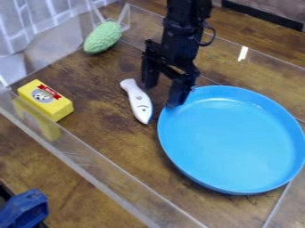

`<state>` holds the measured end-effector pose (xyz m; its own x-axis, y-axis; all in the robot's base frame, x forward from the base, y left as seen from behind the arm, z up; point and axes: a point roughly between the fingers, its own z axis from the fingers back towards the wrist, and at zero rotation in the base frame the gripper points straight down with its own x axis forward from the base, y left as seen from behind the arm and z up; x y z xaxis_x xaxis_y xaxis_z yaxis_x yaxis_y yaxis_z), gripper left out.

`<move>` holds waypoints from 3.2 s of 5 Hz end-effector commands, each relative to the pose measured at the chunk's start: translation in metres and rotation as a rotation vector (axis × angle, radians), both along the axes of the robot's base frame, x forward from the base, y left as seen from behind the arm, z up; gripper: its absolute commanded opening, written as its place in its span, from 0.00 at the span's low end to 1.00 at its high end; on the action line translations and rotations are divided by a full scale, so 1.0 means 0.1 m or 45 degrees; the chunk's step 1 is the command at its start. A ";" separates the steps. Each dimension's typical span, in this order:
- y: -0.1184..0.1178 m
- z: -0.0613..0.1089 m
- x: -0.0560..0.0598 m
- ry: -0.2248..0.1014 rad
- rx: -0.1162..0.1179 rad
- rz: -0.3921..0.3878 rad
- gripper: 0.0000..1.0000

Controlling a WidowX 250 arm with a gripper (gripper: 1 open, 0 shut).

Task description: Remove the white object from inside the blue tray and put it on the table

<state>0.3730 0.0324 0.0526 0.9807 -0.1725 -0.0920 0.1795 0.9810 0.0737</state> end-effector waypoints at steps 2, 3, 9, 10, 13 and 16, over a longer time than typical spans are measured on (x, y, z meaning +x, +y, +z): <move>0.11 0.40 -0.03 -0.104 0.028 0.014 1.00; 0.11 0.42 -0.06 -0.102 0.034 0.014 1.00; 0.16 0.44 -0.18 -0.100 0.071 -0.011 1.00; 0.17 0.42 -0.20 -0.099 0.076 -0.016 1.00; 0.22 0.47 -0.23 -0.121 0.086 -0.014 1.00; 0.50 0.77 -0.27 -0.210 0.115 0.037 1.00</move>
<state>0.3421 0.0759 0.0922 0.9863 -0.1573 -0.0497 0.1631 0.9748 0.1523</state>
